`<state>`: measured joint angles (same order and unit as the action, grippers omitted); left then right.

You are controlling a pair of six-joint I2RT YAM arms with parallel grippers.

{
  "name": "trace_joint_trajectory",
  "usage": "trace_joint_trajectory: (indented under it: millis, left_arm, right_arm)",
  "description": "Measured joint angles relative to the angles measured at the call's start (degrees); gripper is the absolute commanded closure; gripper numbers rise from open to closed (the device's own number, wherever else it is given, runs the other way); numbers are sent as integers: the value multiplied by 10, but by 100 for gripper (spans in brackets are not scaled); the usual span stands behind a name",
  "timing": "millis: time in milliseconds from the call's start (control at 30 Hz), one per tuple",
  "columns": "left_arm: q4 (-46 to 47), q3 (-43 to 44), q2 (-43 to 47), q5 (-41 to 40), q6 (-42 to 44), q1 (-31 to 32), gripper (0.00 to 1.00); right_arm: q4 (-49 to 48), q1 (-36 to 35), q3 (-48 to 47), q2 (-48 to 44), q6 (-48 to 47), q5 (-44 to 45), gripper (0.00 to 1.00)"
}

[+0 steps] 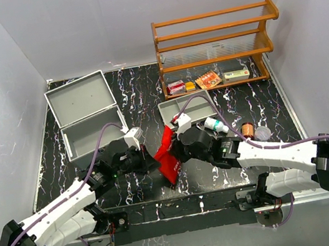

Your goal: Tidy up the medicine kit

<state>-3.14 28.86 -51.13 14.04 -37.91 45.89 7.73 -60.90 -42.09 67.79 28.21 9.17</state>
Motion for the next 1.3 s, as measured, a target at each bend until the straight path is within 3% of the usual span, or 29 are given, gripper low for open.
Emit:
trace_joint_trajectory:
  millis: [267,433,500,733,833,1067,1200,1300]
  left_arm:
    - [-22,0,23,6,16,0,100]
    - [-34,0,37,6,18,0,60]
    - [-37,0,37,7,17,0,50]
    - [-48,5,16,9,18,0,38]
    - [-47,21,-9,11,24,0,39]
    - [-33,49,-84,26,42,0,54]
    - [-29,51,-103,34,47,0,70]
    - [-26,51,-103,37,47,0,91]
  right_arm:
    - [56,0,0,-10,48,169,100]
    - [53,0,3,-19,34,162,100]
    - [43,3,11,-31,17,141,100]
    - [6,5,26,-49,-41,45,100]
    - [0,5,26,-49,-55,10,100]
    - [-14,5,26,-32,-61,-37,100]
    - [-18,5,26,-28,-67,-50,100]
    - [-21,5,26,-28,-70,-54,100]
